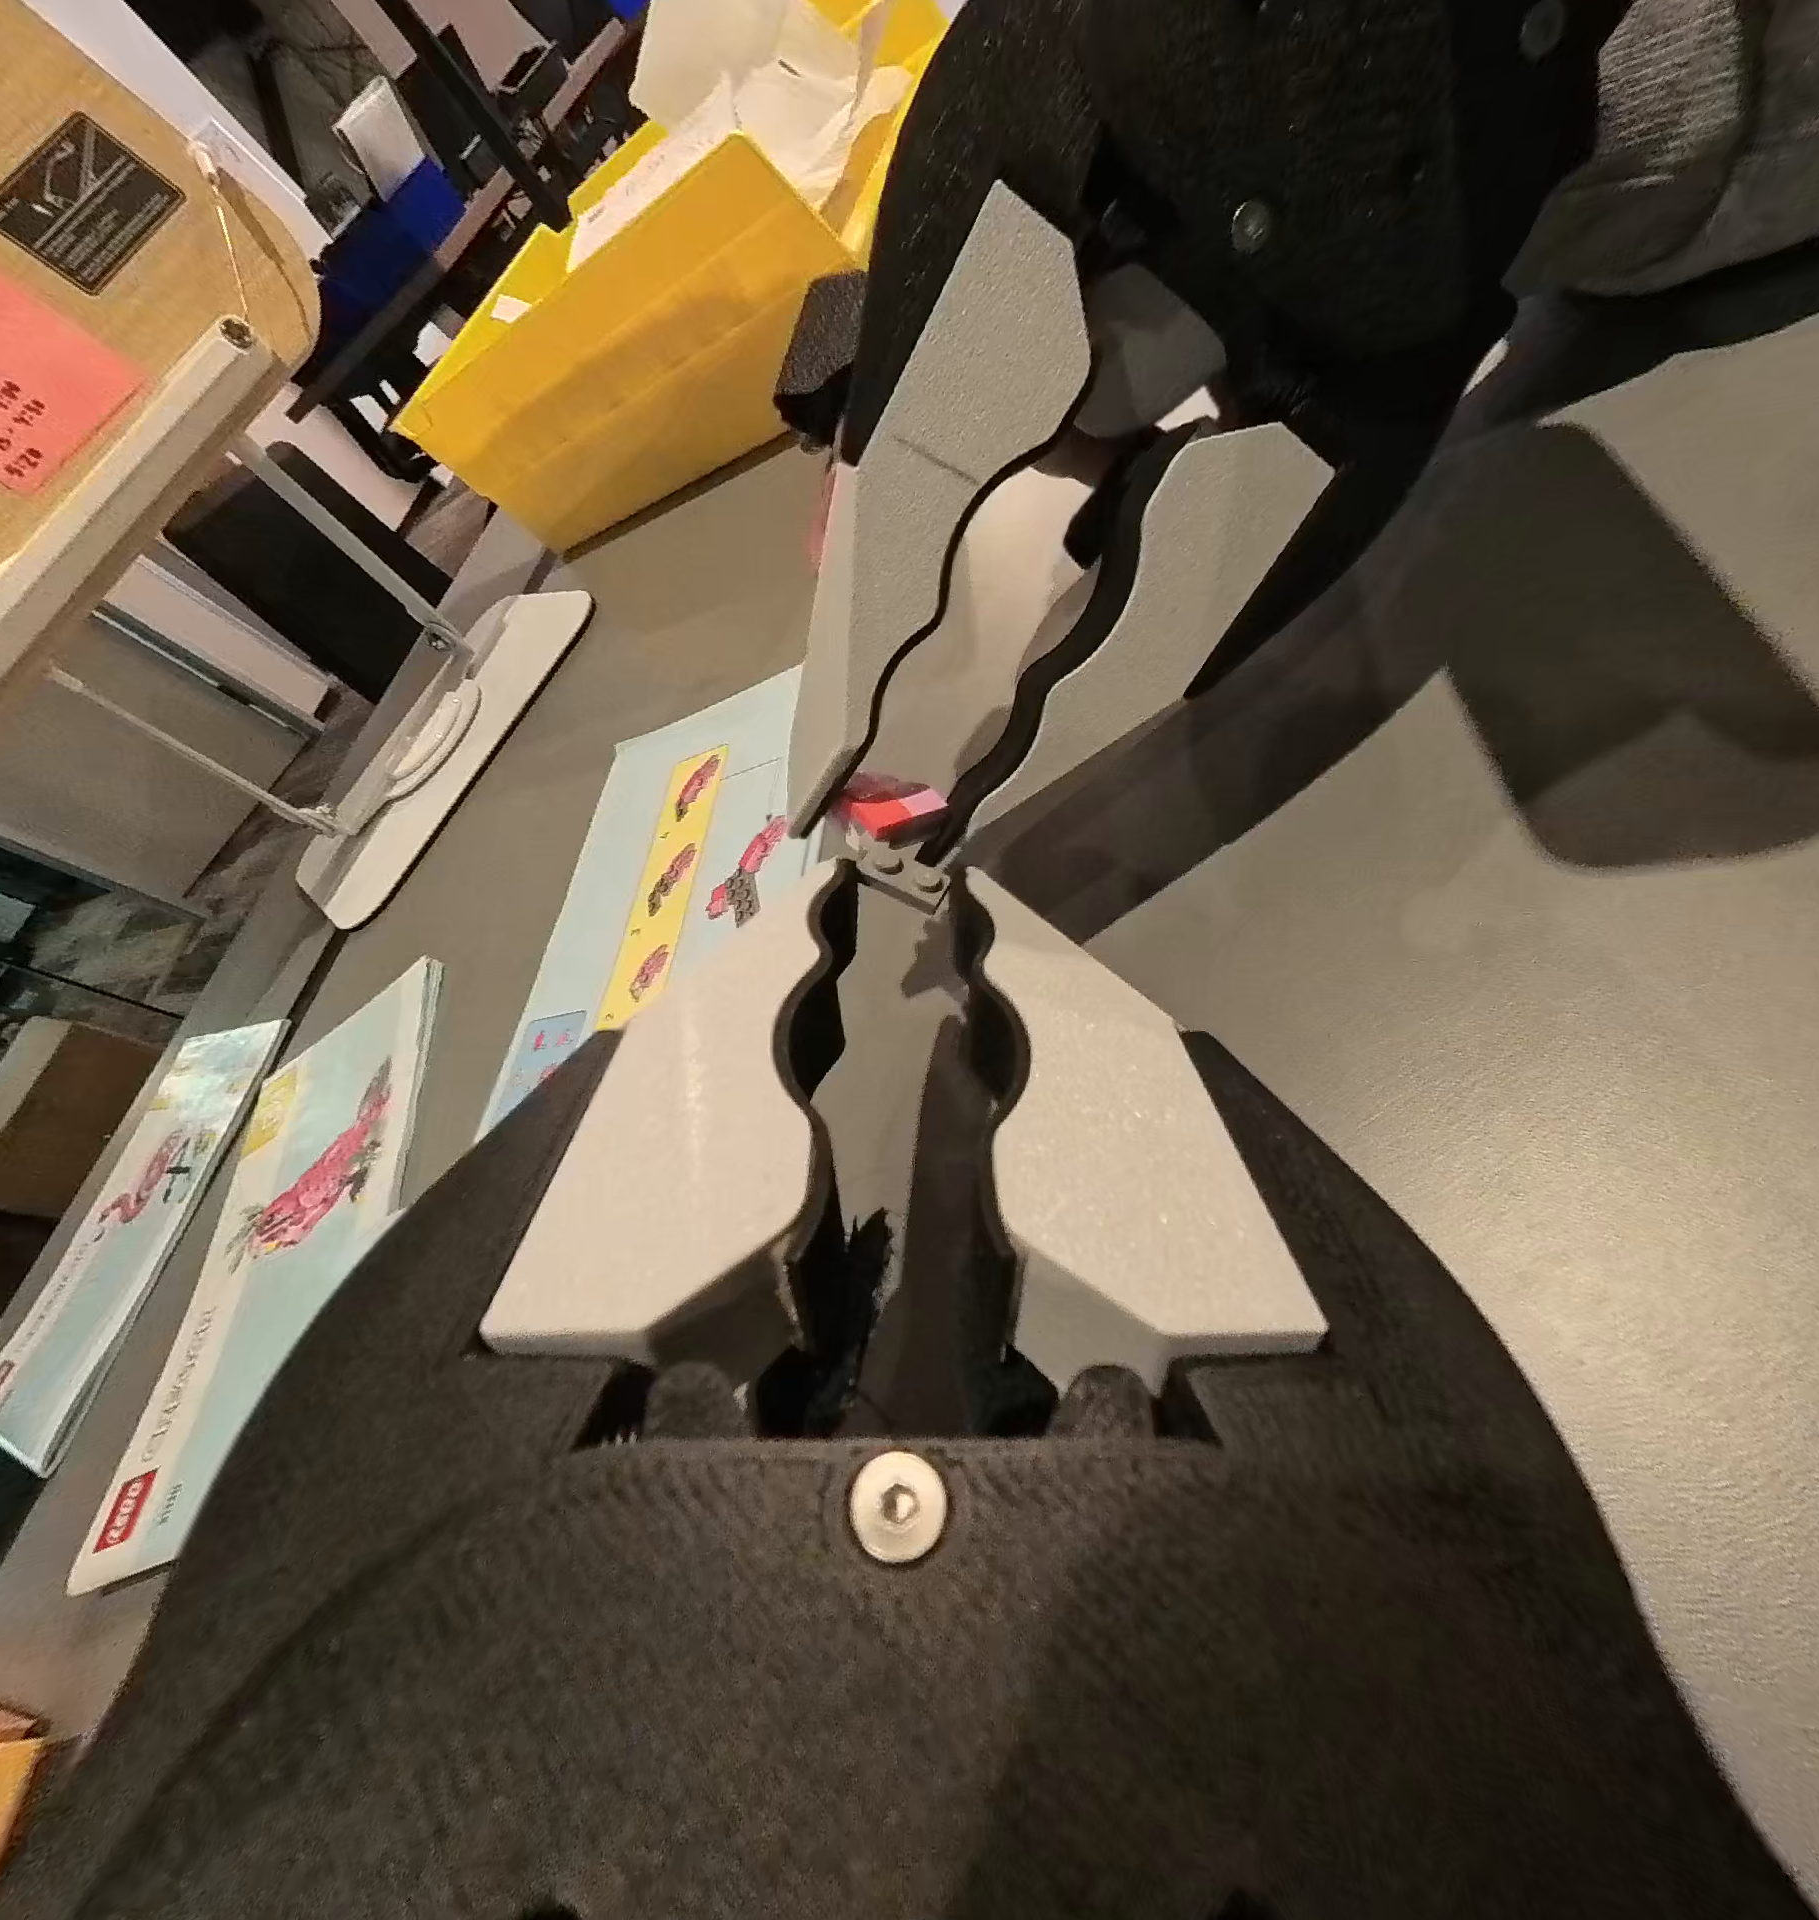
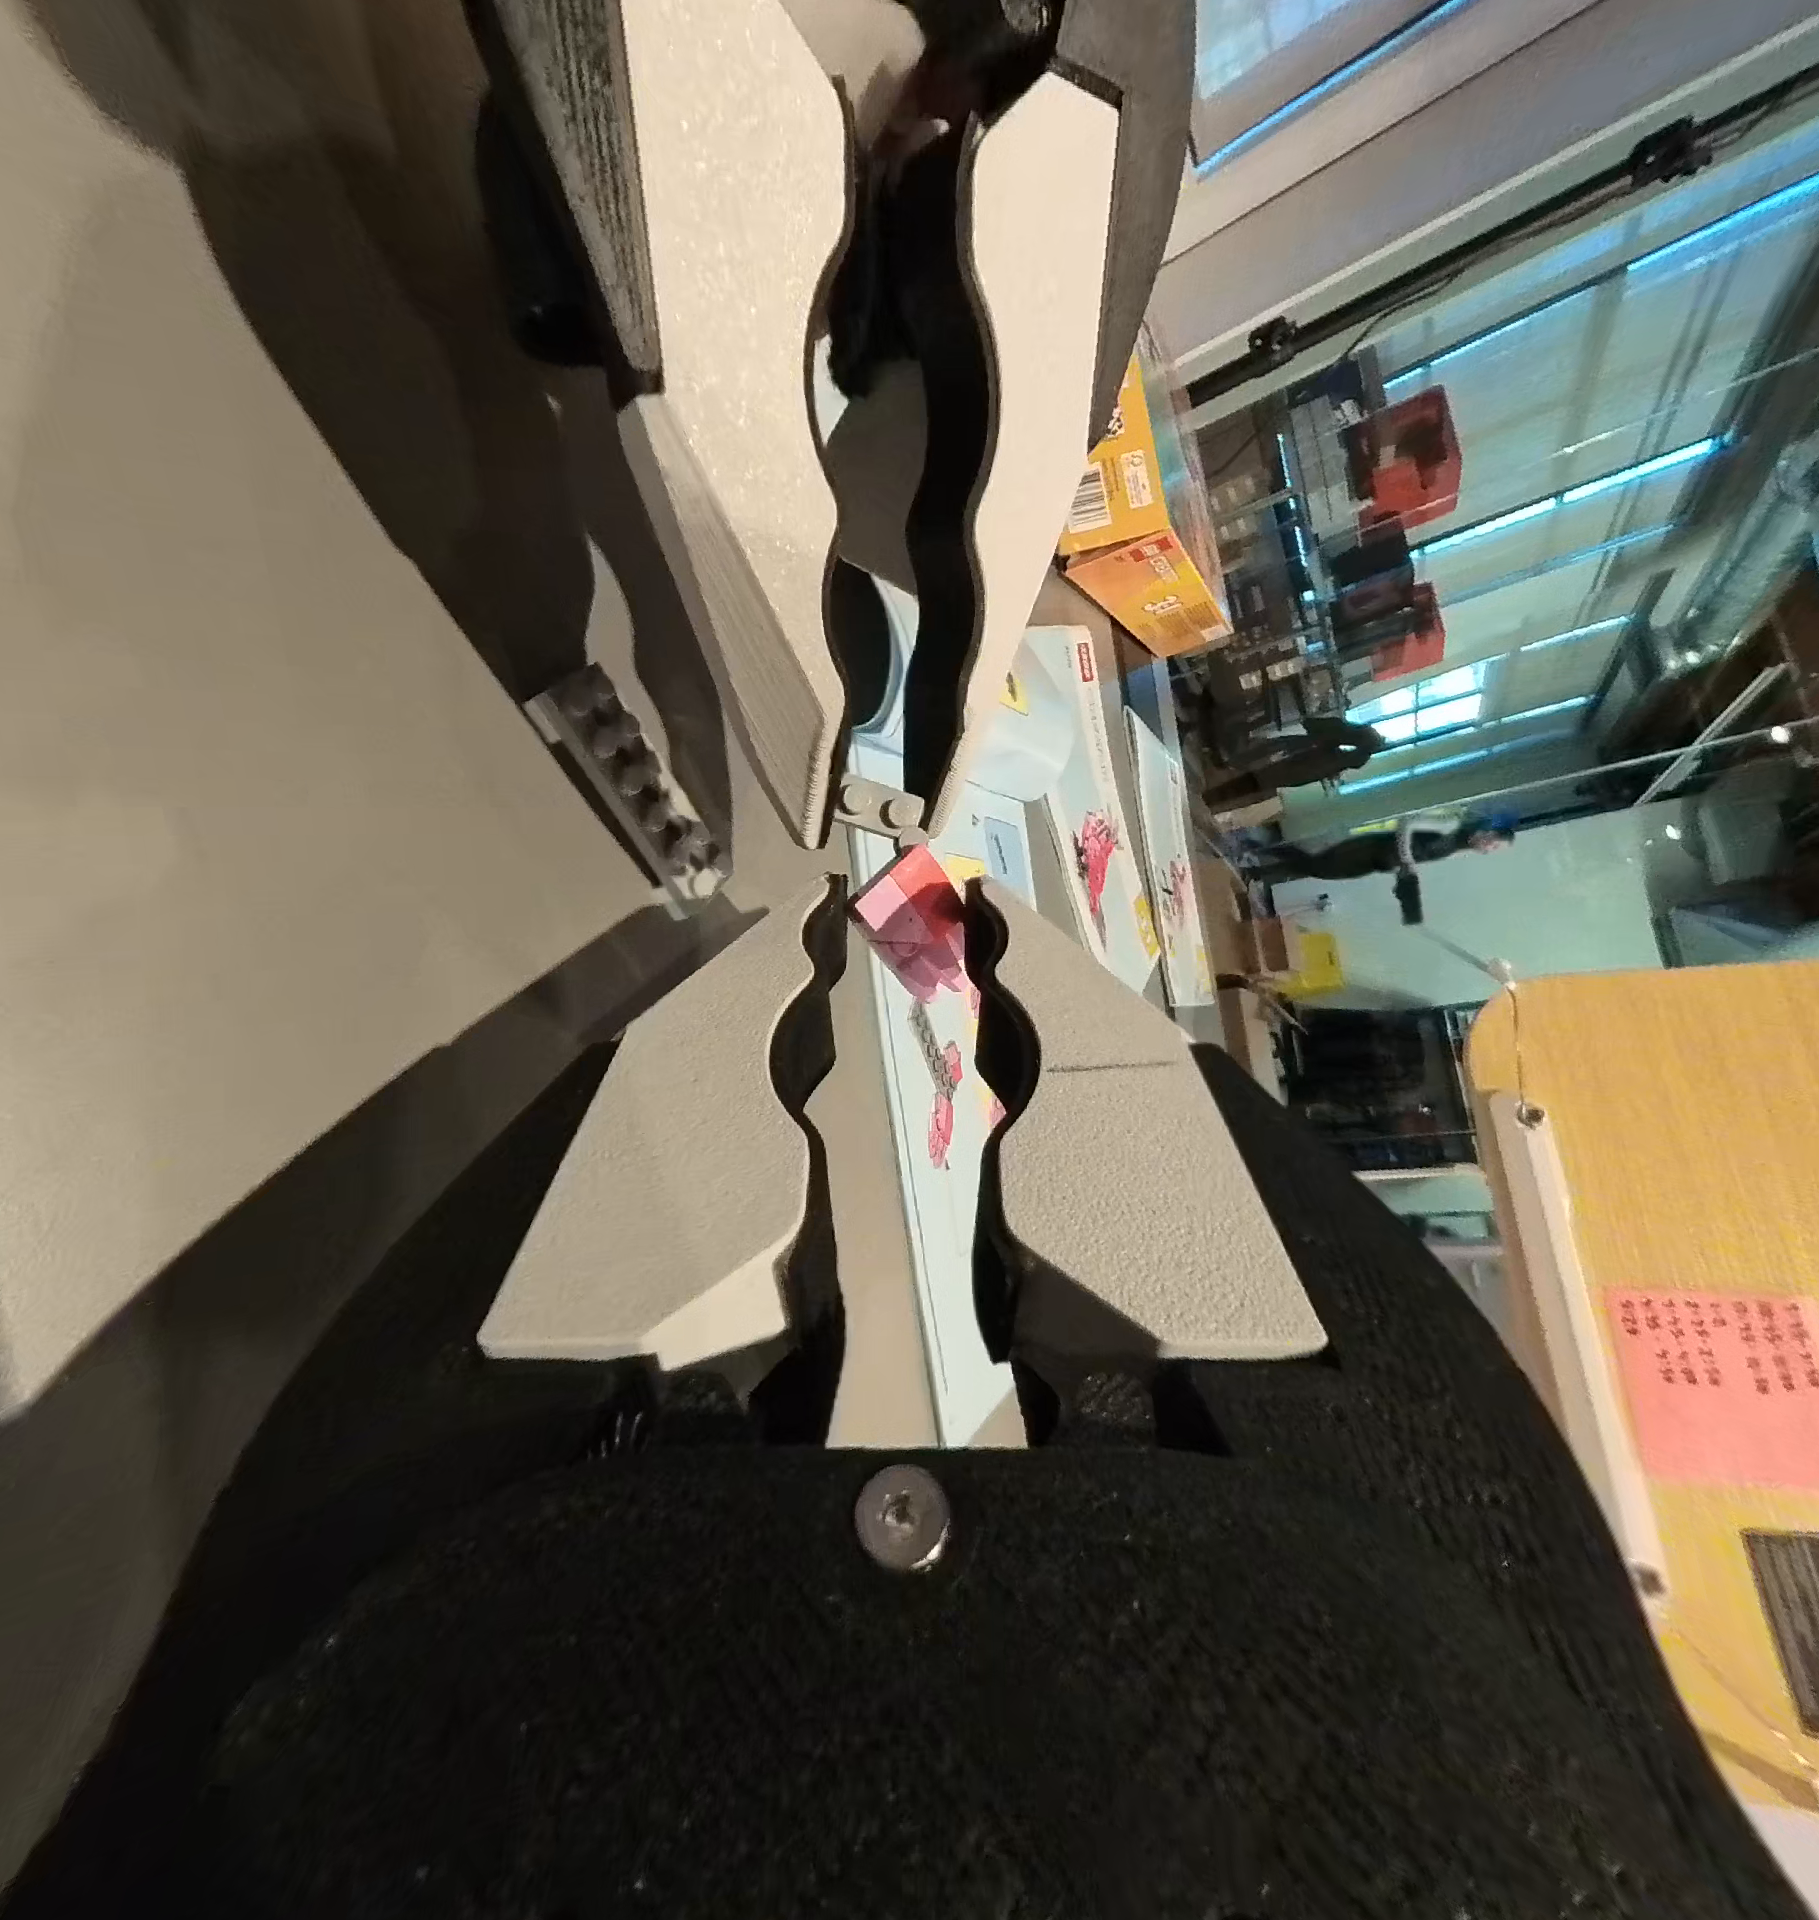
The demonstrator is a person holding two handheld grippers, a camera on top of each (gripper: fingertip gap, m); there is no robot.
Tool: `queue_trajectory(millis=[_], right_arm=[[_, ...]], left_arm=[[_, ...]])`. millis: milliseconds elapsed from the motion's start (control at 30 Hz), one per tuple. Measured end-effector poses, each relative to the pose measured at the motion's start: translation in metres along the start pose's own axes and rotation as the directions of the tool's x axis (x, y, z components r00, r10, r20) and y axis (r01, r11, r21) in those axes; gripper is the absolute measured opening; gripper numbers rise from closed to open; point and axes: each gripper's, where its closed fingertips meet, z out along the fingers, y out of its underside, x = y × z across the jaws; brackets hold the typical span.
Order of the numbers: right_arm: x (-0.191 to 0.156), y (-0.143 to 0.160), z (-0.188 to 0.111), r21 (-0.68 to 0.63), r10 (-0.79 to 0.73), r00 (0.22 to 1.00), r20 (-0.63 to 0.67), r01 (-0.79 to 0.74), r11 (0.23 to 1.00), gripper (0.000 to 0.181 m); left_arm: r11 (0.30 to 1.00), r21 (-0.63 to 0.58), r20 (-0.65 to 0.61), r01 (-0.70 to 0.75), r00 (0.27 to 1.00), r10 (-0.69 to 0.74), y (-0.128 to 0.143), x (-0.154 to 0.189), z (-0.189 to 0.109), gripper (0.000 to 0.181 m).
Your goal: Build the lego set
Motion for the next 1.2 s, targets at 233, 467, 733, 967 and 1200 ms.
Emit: queue_trajectory(millis=[233, 467, 733, 967, 1200], right_arm=[[0.005, 0.003, 0.003, -0.011, -0.011, 0.999, -0.038, 0.010, 1.000, 0.047], [-0.004, 0.000, 0.003, -0.011, -0.178, 0.983, -0.040, 0.177, 0.984, 0.032], [-0.009, -0.012, 0.001, 0.048, -0.172, 0.985, -0.031, 0.174, 0.984, 0.018], [0.007, 0.000, 0.006, -0.027, 0.044, 0.998, -0.055, -0.046, 0.999, 0.017], [0.009, 0.002, 0.010, -0.040, 0.183, 0.982, -0.050, -0.185, 0.982, 0.017]], left_arm=[[0.999, -0.009, 0.041, -0.049, 0.998, 0.050, 0.001, -0.009, -0.006, 0.016], [0.996, -0.013, -0.031, -0.089, 0.996, 0.089, 0.006, -0.001, -0.014, 0.016], [0.992, 0.023, -0.088, -0.126, 0.988, 0.127, 0.002, 0.009, -0.018, 0.016], [0.989, 0.004, 0.124, -0.149, 0.981, 0.148, 0.000, -0.013, -0.006, 0.017], [0.999, 0.027, 0.144, -0.043, 0.989, 0.039, -0.003, -0.016, -0.005, 0.017]])
